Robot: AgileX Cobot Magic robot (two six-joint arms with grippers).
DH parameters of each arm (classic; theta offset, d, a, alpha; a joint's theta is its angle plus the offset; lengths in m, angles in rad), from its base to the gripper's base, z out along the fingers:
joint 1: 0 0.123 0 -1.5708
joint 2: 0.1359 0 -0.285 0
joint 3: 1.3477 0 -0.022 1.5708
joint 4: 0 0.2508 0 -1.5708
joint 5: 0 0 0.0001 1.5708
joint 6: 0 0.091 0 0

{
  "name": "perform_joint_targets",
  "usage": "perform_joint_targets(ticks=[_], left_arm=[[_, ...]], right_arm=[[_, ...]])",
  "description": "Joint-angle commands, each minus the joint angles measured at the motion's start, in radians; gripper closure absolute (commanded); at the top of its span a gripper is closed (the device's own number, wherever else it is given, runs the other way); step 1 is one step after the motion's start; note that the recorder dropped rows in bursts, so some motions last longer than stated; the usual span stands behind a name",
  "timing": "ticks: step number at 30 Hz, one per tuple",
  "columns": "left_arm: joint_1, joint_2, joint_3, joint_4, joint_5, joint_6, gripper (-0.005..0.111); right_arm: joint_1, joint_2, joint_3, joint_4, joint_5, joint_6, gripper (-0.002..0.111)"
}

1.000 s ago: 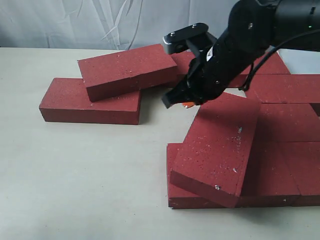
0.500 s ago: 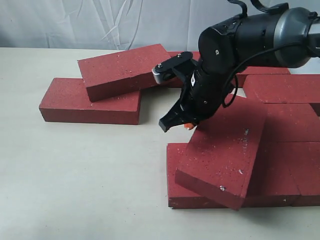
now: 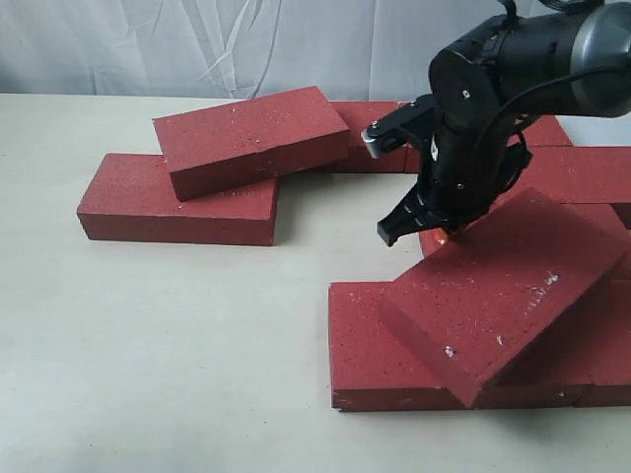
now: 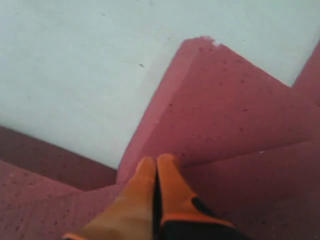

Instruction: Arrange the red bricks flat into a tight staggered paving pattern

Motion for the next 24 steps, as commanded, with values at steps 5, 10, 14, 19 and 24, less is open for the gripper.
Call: perform_joint_targets(ticks=[5, 10, 14, 19, 24], left_arm=[[-0.001, -0.003, 0.002, -0.007, -0.009, 0.0, 0.027], [-0.001, -0.003, 0.002, -0.007, -0.009, 0.0, 0.027], [-0.001, -0.003, 0.002, -0.007, -0.009, 0.0, 0.027], [-0.001, -0.003, 0.002, -0.007, -0.009, 0.0, 0.027], [-0.001, -0.003, 0.002, -0.007, -0.009, 0.0, 0.027]], right_arm=[[-0.121, -0.006, -0.003, -0.016, 0.023, 0.002, 0.109], [-0.127, -0.014, -0.016, 0.012, -0.048, 0.002, 0.109], [-0.117, -0.028, -0.084, 0.096, -0.09, -0.035, 0.109], [-0.075, -0.021, -0.198, 0.212, -0.168, -0.098, 0.109], [-0.021, 0.014, -0.287, 0.247, -0.242, -0.111, 0.109]])
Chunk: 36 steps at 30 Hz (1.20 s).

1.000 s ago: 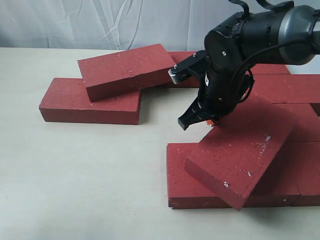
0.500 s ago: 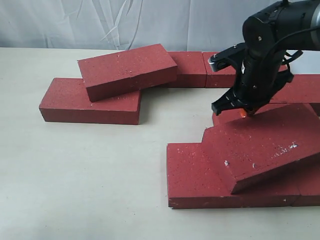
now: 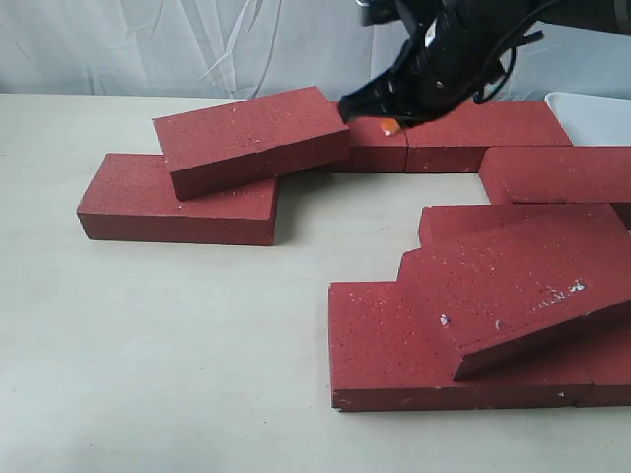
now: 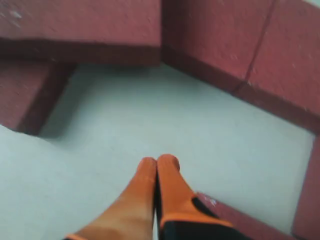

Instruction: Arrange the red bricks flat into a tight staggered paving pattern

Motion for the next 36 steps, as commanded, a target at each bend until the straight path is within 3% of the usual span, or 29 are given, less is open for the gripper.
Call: perform_joint_targets(ticks=[1, 8, 14, 25, 32, 34, 36], left_arm=[[-0.001, -0.003, 0.002, -0.007, -0.009, 0.0, 0.027], [-0.001, -0.003, 0.002, -0.007, -0.009, 0.0, 0.027], [-0.001, -0.003, 0.002, -0.007, -0.009, 0.0, 0.027], [-0.001, -0.003, 0.002, -0.007, -0.009, 0.0, 0.027], [-0.001, -0.003, 0.002, -0.007, -0.009, 0.0, 0.027], [-0.001, -0.003, 0.002, -0.007, -0.009, 0.0, 0.027], [-0.001, -0.003, 0.002, -0.007, -0.009, 0.0, 0.027]], right_arm=[[0.044, 0.039, -0.092, 0.04, -0.067, -0.025, 0.109], [0.055, 0.176, -0.317, 0.071, 0.017, -0.025, 0.109], [-0.02, 0.278, -0.472, 0.195, 0.11, -0.099, 0.109], [-0.209, 0.413, -0.493, 0.618, 0.05, -0.352, 0.109], [-0.207, 0.451, -0.503, 0.693, -0.031, -0.415, 0.109], [-0.207, 0.459, -0.519, 0.692, -0.025, -0.415, 0.105], [-0.202, 0.472, -0.537, 0.694, -0.011, -0.415, 0.091]])
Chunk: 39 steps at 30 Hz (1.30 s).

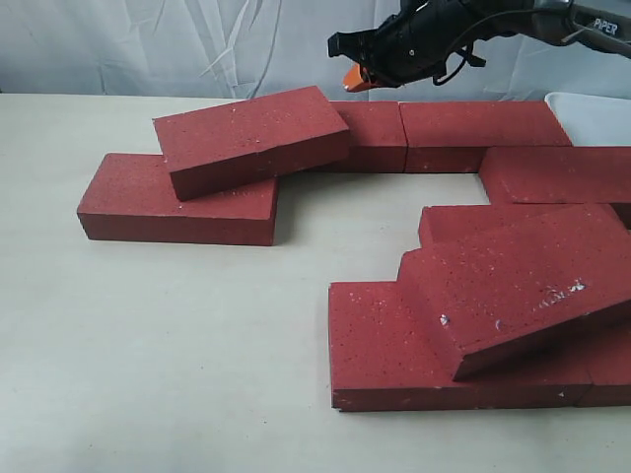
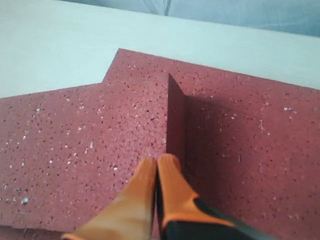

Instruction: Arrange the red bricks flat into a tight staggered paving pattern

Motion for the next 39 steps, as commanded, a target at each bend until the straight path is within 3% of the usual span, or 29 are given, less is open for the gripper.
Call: perform_joint_targets(ticks=[1, 4, 13, 17, 21, 39], left_arm=[[-0.001, -0.003, 0.002, -0.007, -0.009, 0.0, 0.027], [-0.001, -0.003, 0.002, -0.007, -0.009, 0.0, 0.027], [-0.001, -0.003, 0.002, -0.007, -0.009, 0.0, 0.027], [-0.001, -0.003, 0.002, -0.007, -0.009, 0.0, 0.027], [-0.001, -0.003, 0.002, -0.007, -0.009, 0.0, 0.027], [-0.001, -0.003, 0.002, -0.007, -0.009, 0.0, 0.027]], right_arm=[[0.0, 0.022, -0.042, 0.016, 0.007, -0.015, 0.084], [0.007, 0.052, -0.069, 0.019, 0.029, -0.029, 0.065], [0.01, 0.109, -0.071, 0.015, 0.028, -0.029, 0.066], [0.01, 0.119, -0.071, 0.02, 0.042, -0.029, 0.078], [0.01, 0.126, -0.071, 0.02, 0.045, -0.029, 0.109], [-0.003, 0.057, -0.071, 0.004, 0.118, 0.086, 0.109]])
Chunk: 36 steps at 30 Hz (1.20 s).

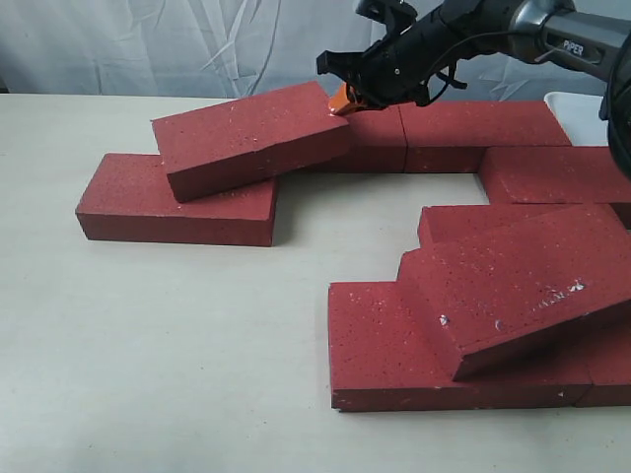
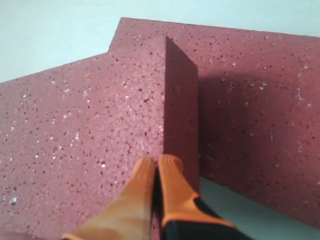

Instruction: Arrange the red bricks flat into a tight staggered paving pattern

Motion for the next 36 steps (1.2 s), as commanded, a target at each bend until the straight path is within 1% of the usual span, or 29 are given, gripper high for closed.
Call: perform_joint_targets(ticks=[1, 6, 8, 11, 17, 18, 20, 29, 33, 36], left_arm=[[-0.001, -0.003, 0.002, -0.007, -0.009, 0.0, 0.027], [-0.001, -0.003, 0.002, -0.007, -0.009, 0.0, 0.027], [-0.001, -0.003, 0.002, -0.007, -0.009, 0.0, 0.027], [-0.001, -0.003, 0.002, -0.007, -0.009, 0.0, 0.027], [-0.001, -0.003, 0.002, -0.007, -0.009, 0.0, 0.027], [-0.001, -0.003, 0.002, -0.007, -0.009, 0.0, 0.027], [-0.001, -0.003, 0.002, -0.007, -0.009, 0.0, 0.027], [-0.001, -0.003, 0.002, -0.007, -0.007, 0.0, 0.027], [-0.001, -0.003, 0.002, -0.007, -0.008, 0.0, 0.027], [-0.001, -0.003, 0.002, -0.007, -0.008, 0.0, 0.027]], right_arm=[[-0.02, -0.038, -0.004, -0.054, 0.057, 0.046, 0.109], [-0.031, -0.057, -0.004, -0.14, 0.141, 0.101, 0.109], [-0.031, -0.071, 0.028, -0.211, 0.152, 0.136, 0.109], [-0.031, -0.092, 0.076, -0.228, 0.149, 0.139, 0.109], [-0.031, -0.202, 0.31, -0.229, -0.013, 0.139, 0.109], [-0.031, -0.235, 0.37, -0.229, -0.045, 0.139, 0.109], [-0.031, -0.269, 0.426, -0.231, -0.078, 0.144, 0.109], [-0.031, -0.346, 0.534, -0.247, -0.129, 0.17, 0.109], [-0.031, -0.346, 0.561, -0.364, -0.145, 0.284, 0.109], [-0.031, -0.346, 0.572, -0.413, -0.148, 0.313, 0.109]])
